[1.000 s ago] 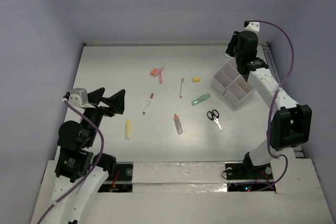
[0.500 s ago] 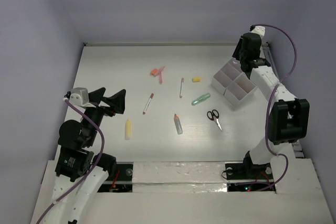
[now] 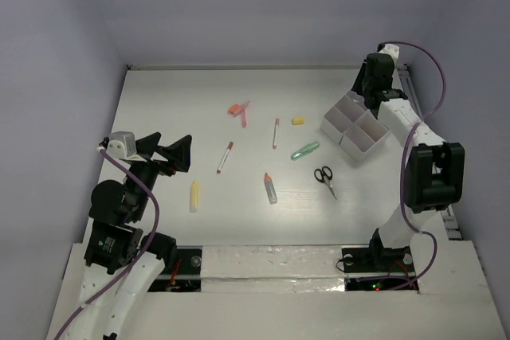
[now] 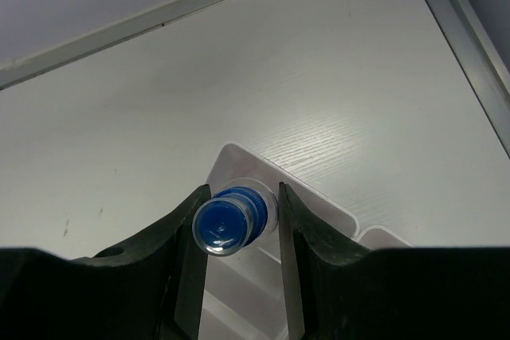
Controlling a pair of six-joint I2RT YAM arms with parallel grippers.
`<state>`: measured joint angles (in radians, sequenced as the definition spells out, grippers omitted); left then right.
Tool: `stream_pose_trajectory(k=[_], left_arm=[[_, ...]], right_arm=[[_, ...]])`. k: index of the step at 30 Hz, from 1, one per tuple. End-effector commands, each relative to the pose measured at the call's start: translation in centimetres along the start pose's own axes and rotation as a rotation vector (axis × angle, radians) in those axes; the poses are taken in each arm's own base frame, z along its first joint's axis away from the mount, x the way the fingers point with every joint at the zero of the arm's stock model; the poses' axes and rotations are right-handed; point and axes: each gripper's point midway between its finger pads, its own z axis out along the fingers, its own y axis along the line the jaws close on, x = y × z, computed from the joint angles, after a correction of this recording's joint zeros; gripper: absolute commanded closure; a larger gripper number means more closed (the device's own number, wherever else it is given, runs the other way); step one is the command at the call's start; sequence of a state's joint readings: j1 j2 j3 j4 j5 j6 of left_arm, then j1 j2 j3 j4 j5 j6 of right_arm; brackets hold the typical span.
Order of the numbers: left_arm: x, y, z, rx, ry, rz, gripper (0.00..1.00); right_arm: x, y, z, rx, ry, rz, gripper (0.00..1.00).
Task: Sort the stationery into containers
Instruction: Place the stationery in the storage box.
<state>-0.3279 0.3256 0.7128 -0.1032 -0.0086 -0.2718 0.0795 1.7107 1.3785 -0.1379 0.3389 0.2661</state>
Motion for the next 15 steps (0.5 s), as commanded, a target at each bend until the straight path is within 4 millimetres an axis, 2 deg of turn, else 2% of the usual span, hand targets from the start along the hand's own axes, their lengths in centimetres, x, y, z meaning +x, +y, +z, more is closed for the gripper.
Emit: stream_pose_trajectory(k=[1, 3, 4, 7, 13, 15], left_arm=[[-0.4, -0.3, 0.4, 0.015, -0.020, -0.002, 0.10], [-0.6, -0.4, 0.3, 0.018, -0.024, -0.002, 0.10], [-0.5, -0.4, 0.3, 0.016, -0.023, -0.002, 0.10], [-0.5, -0.4, 0.3, 0.016, -0.023, -0.002, 0.10], [-0.7, -0.4, 0.2, 0.019, -0.031, -0.002, 0.10], [-0.5, -0.9, 0.1, 0.048, -0.022, -0.002, 0.10]], right_arm=[[-1.0, 0.2, -0.1, -0.011, -0.029, 0.030, 0.69], [-1.2, 0.1, -0.4, -0.008, -0.033, 0.031, 0.57], [-1.5, 0.2, -0.5, -0.009, -0.037, 0.029, 0.45], [-2.4, 0.3, -1.3, -0.023, -0.054, 0.033, 0.25], [-4.1, 0.9, -3.4, -0.075, -0.081, 0.051, 0.23], [-3.5, 1.3, -4.0, -0.110, -0.061, 0.056, 0.23]])
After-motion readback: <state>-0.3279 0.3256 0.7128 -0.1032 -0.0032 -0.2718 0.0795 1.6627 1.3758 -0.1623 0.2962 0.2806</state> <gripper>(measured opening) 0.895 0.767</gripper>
